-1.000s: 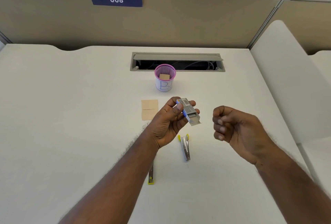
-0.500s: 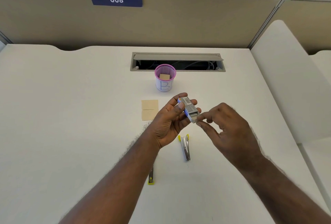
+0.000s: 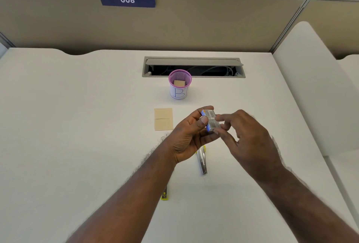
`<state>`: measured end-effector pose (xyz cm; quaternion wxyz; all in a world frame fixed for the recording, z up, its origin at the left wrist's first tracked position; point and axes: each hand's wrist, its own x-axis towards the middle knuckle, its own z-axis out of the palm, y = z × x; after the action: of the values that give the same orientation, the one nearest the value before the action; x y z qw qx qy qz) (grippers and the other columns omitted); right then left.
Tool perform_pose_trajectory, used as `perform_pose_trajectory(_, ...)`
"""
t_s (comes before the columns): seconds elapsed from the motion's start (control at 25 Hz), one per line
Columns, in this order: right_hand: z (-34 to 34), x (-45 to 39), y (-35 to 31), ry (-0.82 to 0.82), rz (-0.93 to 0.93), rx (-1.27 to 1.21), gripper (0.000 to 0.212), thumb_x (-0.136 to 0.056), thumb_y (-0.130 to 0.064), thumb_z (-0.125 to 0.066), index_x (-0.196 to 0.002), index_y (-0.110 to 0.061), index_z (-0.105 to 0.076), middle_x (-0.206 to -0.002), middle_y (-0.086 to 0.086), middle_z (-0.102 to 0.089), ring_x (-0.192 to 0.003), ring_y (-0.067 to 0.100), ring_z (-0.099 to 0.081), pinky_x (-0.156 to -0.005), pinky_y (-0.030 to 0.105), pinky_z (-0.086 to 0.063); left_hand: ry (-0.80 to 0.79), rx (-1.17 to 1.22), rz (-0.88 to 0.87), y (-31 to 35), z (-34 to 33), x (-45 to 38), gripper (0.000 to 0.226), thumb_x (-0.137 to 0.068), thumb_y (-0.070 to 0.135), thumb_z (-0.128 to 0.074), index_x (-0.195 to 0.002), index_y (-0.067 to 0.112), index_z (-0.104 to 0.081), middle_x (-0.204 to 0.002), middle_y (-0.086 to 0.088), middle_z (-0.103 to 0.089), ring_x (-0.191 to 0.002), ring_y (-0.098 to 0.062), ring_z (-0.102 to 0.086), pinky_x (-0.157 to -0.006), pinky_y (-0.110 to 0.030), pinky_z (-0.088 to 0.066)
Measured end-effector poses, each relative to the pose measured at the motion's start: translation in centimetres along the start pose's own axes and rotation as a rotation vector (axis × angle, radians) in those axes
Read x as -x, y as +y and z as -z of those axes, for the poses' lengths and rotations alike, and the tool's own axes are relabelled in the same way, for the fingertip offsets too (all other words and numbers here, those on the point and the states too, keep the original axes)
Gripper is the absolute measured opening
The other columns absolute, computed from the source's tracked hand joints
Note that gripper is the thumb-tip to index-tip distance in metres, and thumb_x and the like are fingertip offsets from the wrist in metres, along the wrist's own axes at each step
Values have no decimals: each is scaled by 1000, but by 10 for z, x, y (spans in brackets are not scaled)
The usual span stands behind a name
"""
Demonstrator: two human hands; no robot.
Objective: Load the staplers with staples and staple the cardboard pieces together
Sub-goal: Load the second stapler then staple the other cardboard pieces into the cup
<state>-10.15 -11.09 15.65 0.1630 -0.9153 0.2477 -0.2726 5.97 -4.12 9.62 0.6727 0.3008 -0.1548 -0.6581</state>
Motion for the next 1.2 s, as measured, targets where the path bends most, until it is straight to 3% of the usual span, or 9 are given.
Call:
perform_pose_trajectory(0.2, 7, -5, 11, -251, -69, 9, 54, -88, -53, -57, -137, -36, -45, -83, -14, -44, -74, 5, -46, -61, 27, -45, -64, -73, 64, 2, 3, 4, 74, -77, 33, -79, -141, 21, -46, -114, -8, -70, -102, -28, -68, -87, -33, -58)
perform_pose_trajectory(0.32, 15, -13, 20, -410, -56, 81, 55, -78, -68, -48, -128, -44, -50, -81, -17, -44, -72, 4, -47, -60, 28, -43, -76, -125, 125, -1, 4, 7, 80, -74, 35, -82, -143, 21, -44, -115, -7, -69, -102, -27, -69, -86, -33, -58)
perform_pose_trajectory(0.44, 19, -17, 27, -469, -24, 100, 51, -73, -67, -55, -120, -46, -54, -81, -18, -45, -69, -2, -47, -58, 22, -35, -87, -144, 185, -4, 4, 8, 83, -75, 33, -81, -145, 16, -41, -117, -8, -68, -100, -24, -69, -85, -32, -58)
perform_pose_trajectory(0.56, 15, -15, 34, -510, -20, 93, 46, -69, -67, -58, -109, -44, -55, -79, -19, -45, -70, -3, -48, -56, 18, -31, -91, -182, 229, -8, 6, 7, 67, -86, 24, -71, -146, 14, -41, -123, -12, -65, -104, -25, -67, -89, -33, -57)
perform_pose_trajectory(0.68, -1, -11, 57, -494, -71, 133, 45, -67, -73, -54, -99, -42, -54, -78, -16, -46, -67, 0, -49, -55, 21, -35, 54, -176, 209, -16, 9, 5, 58, -90, 21, -64, -144, 16, -43, -132, -12, -61, -116, -29, -61, -99, -43, -52)
perform_pose_trajectory(0.8, -25, -7, 102, -482, -246, 226, 49, -67, -74, -54, -103, -40, -54, -80, -15, -47, -69, 5, -50, -63, 28, -42, 266, -206, 138, -17, 14, 4, 58, -85, 31, -66, -140, 22, -48, -136, -2, -60, -128, -25, -54, -105, -48, -46)
perform_pose_trajectory(0.92, -52, 2, 147, -466, -380, 324, 47, -73, -64, -63, -111, -37, -57, -91, -15, -54, -83, 12, -57, -74, 30, -47, 387, -280, 96, -15, 25, 7, 51, -82, 32, -70, -131, 29, -55, -131, 3, -63, -128, -20, -53, -106, -47, -44)
perform_pose_trajectory(1.04, -78, 8, 174, -402, -359, 428, 49, -77, -57, -66, -117, -31, -60, -108, -4, -63, -95, 23, -63, -75, 33, -48, 471, -362, 41, -13, 36, 11, 45, -85, 36, -64, -129, 33, -56, -129, 8, -63, -128, -15, -50, -102, -41, -43)
perform_pose_trajectory(1.2, -93, 0, 186, -390, -335, 435, 46, -79, -50, -67, -121, -31, -62, -105, 0, -65, -93, 27, -65, -73, 34, -49, 550, -433, -7, -10, 51, 18, 47, -84, 37, -64, -130, 34, -55, -132, 10, -61, -128, -8, -49, -102, -39, -41)
